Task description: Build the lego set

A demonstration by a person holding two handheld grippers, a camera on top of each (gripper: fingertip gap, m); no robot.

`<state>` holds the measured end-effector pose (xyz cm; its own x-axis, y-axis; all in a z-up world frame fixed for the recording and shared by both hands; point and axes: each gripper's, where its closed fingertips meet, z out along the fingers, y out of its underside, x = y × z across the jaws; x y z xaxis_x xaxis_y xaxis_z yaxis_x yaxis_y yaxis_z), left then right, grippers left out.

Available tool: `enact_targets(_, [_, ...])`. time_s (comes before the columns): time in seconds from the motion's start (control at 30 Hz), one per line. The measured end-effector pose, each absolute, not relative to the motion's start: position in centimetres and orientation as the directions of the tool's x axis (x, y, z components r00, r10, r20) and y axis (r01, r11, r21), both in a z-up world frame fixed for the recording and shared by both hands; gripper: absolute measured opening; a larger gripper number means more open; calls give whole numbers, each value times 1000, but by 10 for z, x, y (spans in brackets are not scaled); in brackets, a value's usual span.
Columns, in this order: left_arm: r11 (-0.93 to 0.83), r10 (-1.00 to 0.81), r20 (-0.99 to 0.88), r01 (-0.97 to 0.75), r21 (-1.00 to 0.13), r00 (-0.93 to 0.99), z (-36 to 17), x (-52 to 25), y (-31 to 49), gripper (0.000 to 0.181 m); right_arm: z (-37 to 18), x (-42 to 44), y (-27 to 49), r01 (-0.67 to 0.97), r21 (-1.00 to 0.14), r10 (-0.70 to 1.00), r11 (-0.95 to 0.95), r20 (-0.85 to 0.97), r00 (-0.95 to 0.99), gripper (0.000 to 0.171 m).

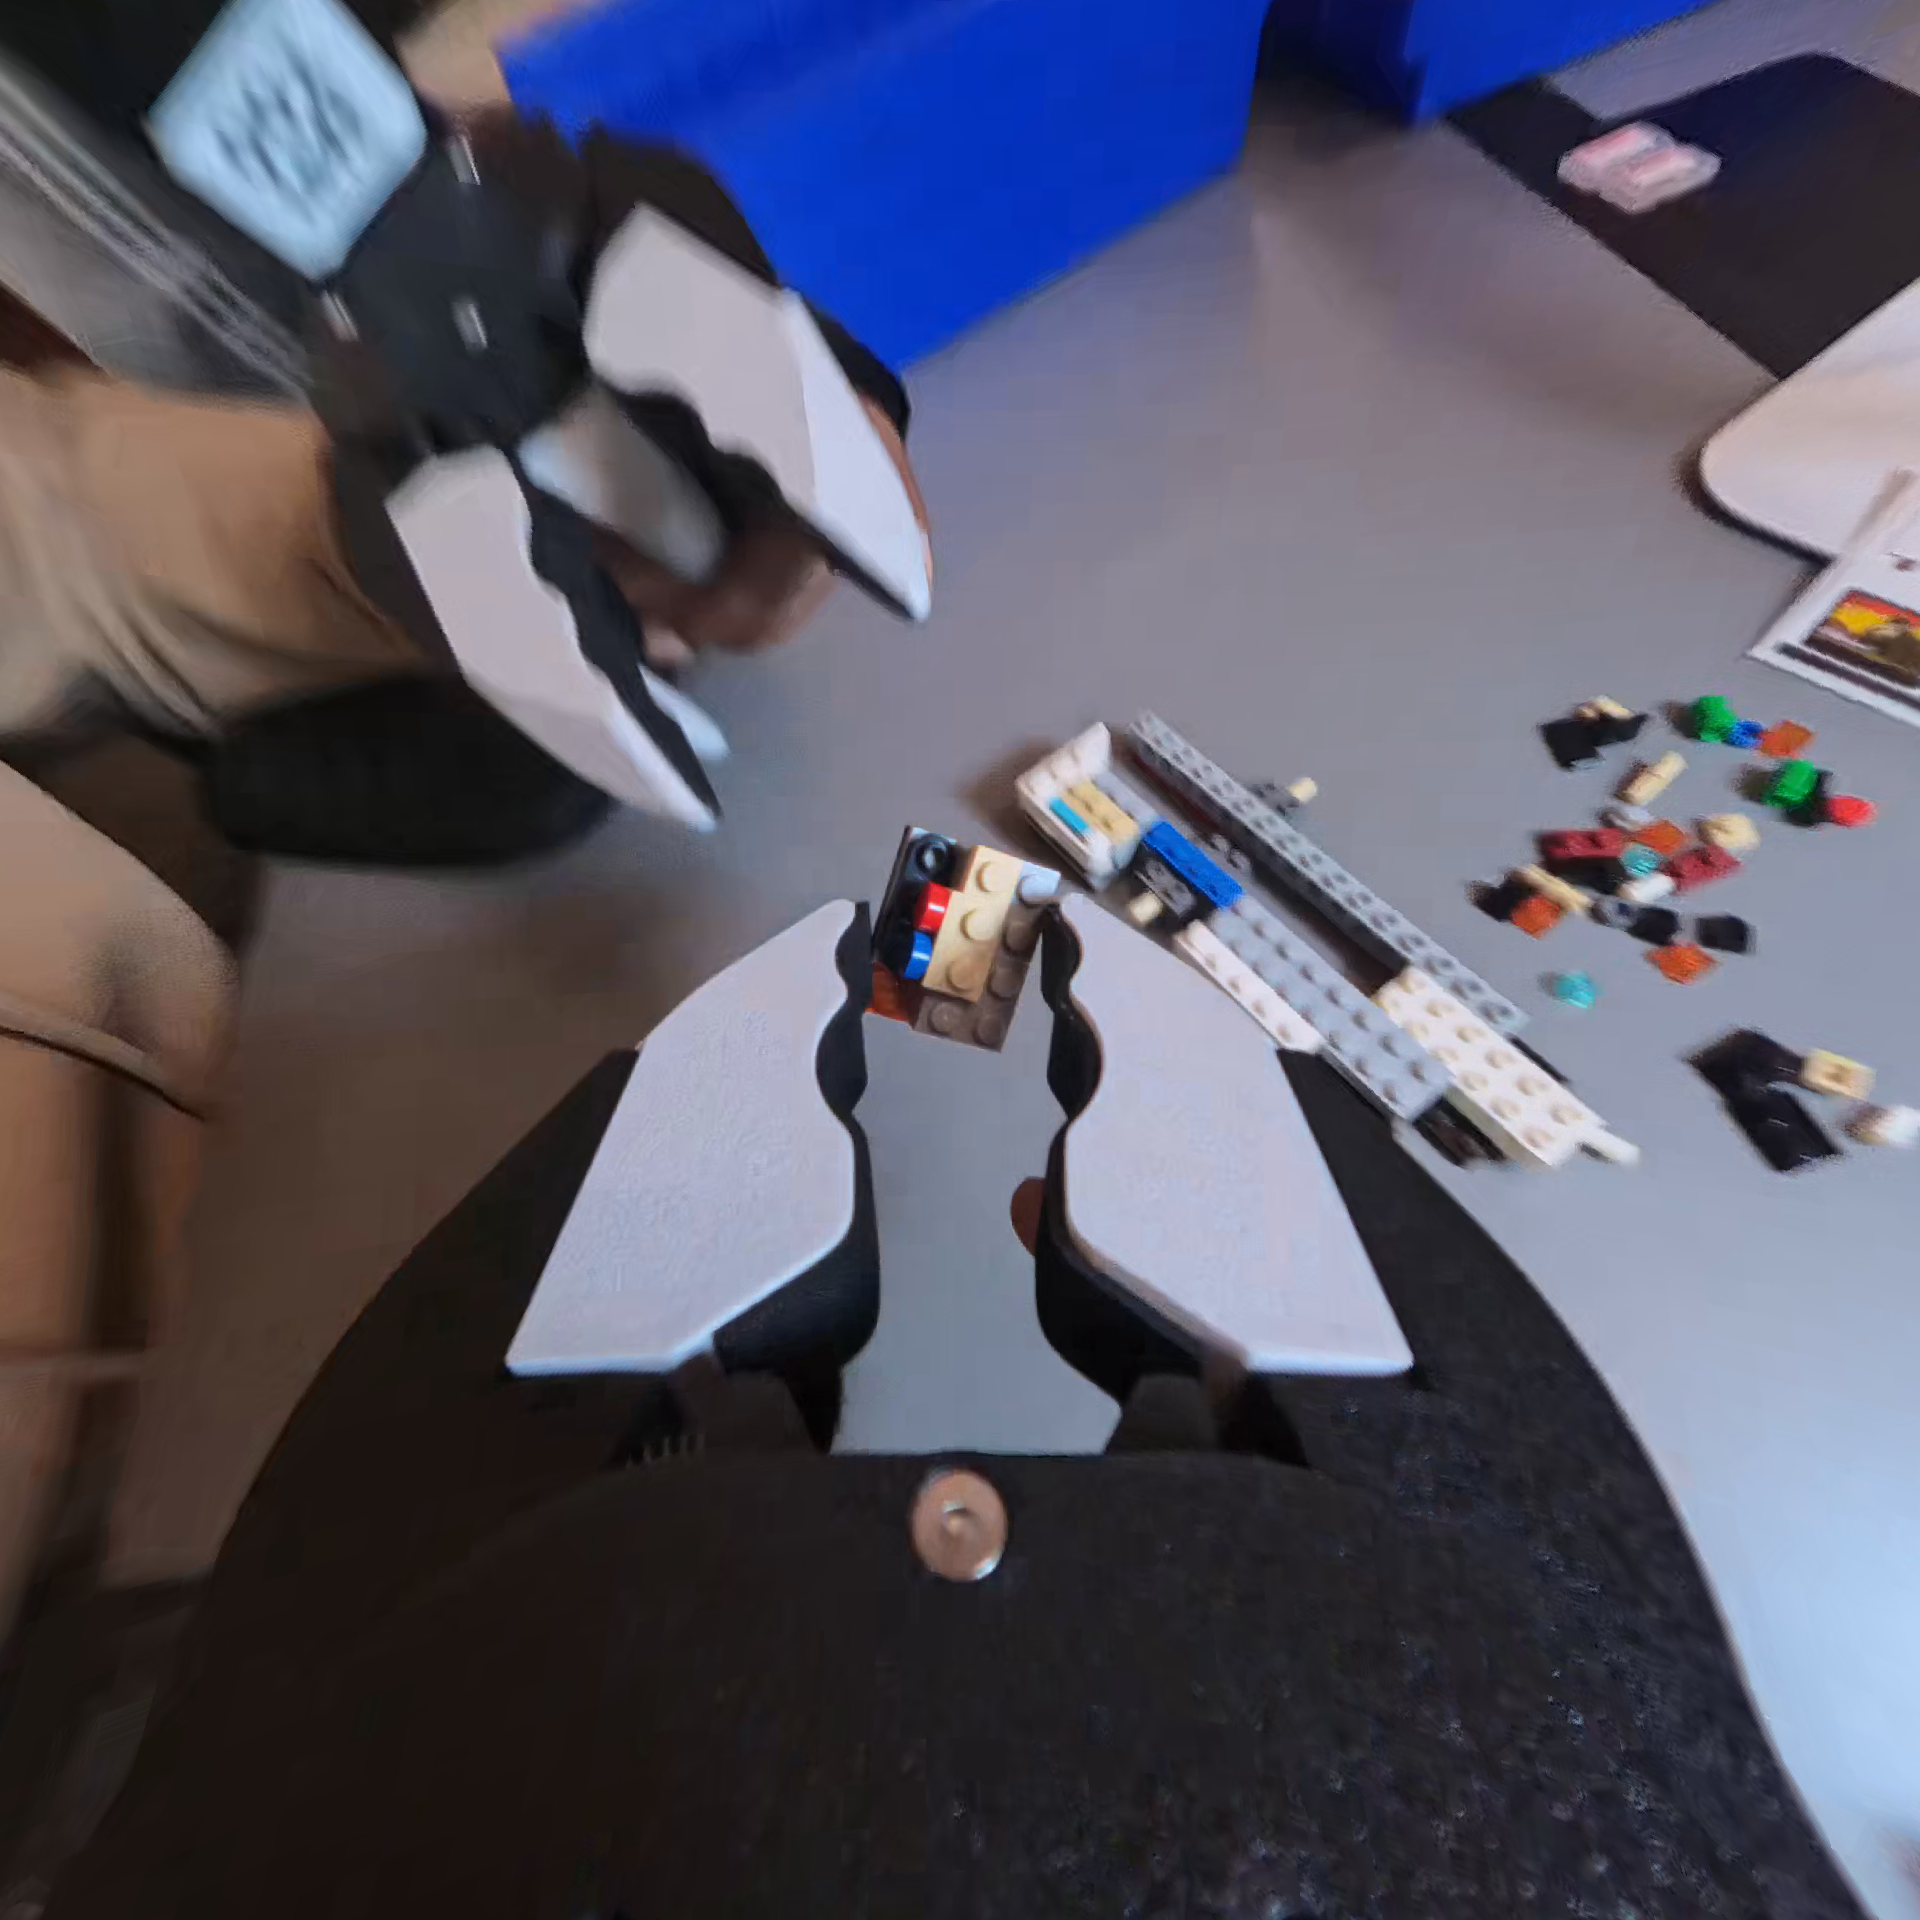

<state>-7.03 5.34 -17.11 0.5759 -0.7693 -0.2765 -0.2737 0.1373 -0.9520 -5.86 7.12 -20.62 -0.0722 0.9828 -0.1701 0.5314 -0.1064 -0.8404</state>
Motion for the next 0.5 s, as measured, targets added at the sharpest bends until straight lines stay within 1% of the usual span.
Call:
enact_targets(0.03, [119, -775, -247, -250, -961, 582, -171, -74, 55, 42, -218, -54, 75, 588, -809, 994, -16, -76, -78, 31])
enact_targets(0.13, [69, -775, -196, -228, -971, 600, -176, -82, 63, 37, -251, -44, 74, 733, -643, 975, 222, 143, -170, 31])
enact_targets(0.2, [50, -775, -191, -243, -969, 602, -182, -83, 66, 35, -263, -45, 71, 771, -547, 944, 326, 230, -236, 31])
enact_targets(0.23, [45, -777, -190, -248, -968, 601, -184, -83, 66, 35, -267, -46, 71, 780, -521, 936, 345, 246, -250, 32])
enact_targets(0.33, [27, -782, -178, -252, -967, 598, -186, -81, 66, 35, -274, -47, 74, 798, -479, 928, 365, 255, -271, 32])
enact_targets(0.43, [9, -780, -157, -239, -971, 606, -185, -82, 66, 35, -279, -47, 79, 806, -465, 927, 367, 258, -273, 32])
enact_targets(0.5, [4, -778, -151, -235, -972, 610, -186, -84, 68, 35, -280, -48, 79, 799, -475, 926, 368, 260, -272, 32])
